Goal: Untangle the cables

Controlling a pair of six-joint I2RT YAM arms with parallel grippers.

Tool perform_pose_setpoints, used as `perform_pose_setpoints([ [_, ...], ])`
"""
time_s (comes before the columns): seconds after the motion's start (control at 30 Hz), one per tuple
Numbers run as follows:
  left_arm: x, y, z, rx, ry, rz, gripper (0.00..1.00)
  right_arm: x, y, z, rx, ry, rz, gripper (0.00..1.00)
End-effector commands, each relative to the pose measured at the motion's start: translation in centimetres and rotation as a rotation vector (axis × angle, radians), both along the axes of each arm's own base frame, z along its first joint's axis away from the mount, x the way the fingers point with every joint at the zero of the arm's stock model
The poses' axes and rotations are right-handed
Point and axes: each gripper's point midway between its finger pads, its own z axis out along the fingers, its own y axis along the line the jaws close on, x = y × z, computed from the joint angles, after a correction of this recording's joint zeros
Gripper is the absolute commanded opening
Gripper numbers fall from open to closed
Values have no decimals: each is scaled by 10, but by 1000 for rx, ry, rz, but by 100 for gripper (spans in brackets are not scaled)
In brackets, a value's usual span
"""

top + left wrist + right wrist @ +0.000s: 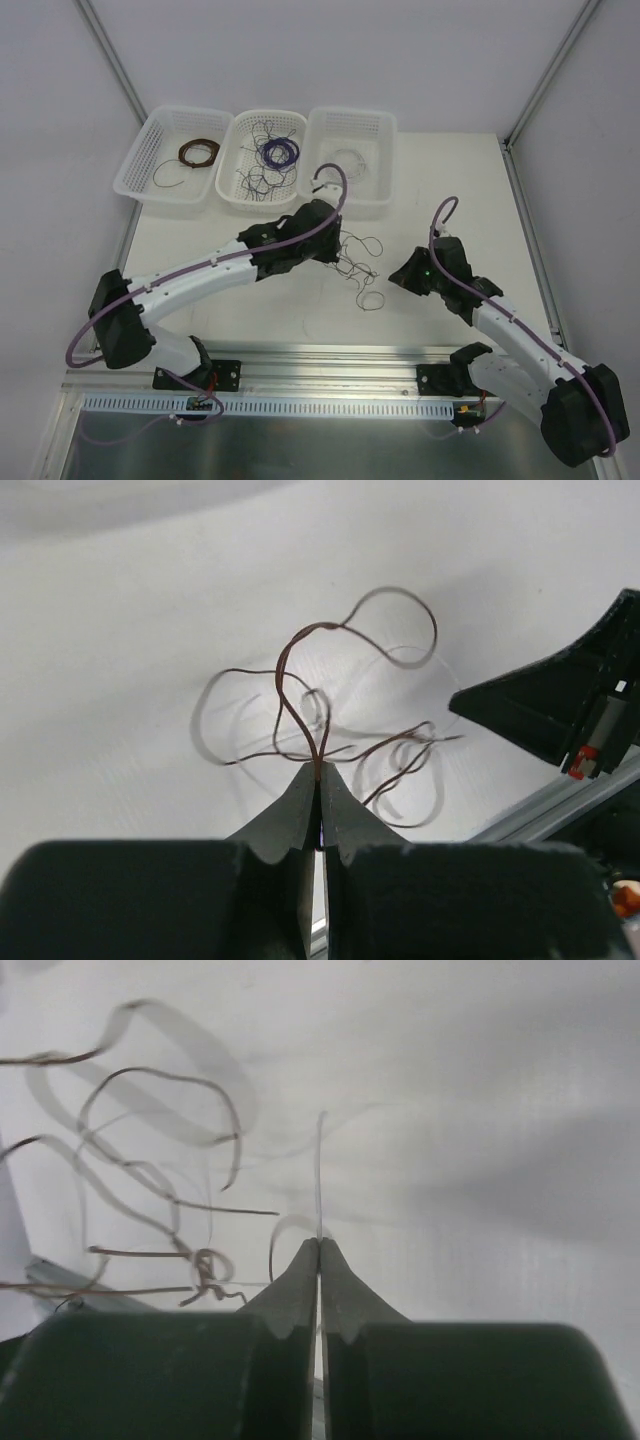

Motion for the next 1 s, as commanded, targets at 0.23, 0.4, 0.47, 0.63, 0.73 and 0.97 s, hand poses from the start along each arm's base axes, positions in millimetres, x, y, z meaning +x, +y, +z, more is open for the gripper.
perform_pose_setpoints([
  [0.23,31,159,59,-161,-130,376,0,-4,-94,-15,-186,76,-180,1],
  [0.4,28,242,60,-68,-166,572,0,-2,-107,-2,-170,85,-214,1],
  [0.47,24,274,61,-2,-180,656,0,2,-108,11,-158,60,-220,1],
  [0.63,15,335,80,132,-215,824,0,8,-118,39,-195,16,-247,1],
  [0.73,4,374,95,227,-227,950,0,11,-117,56,-168,-12,-245,1],
  [0.97,6,360,110,122,-226,881,0,13,-109,78,-146,-45,-191,3],
])
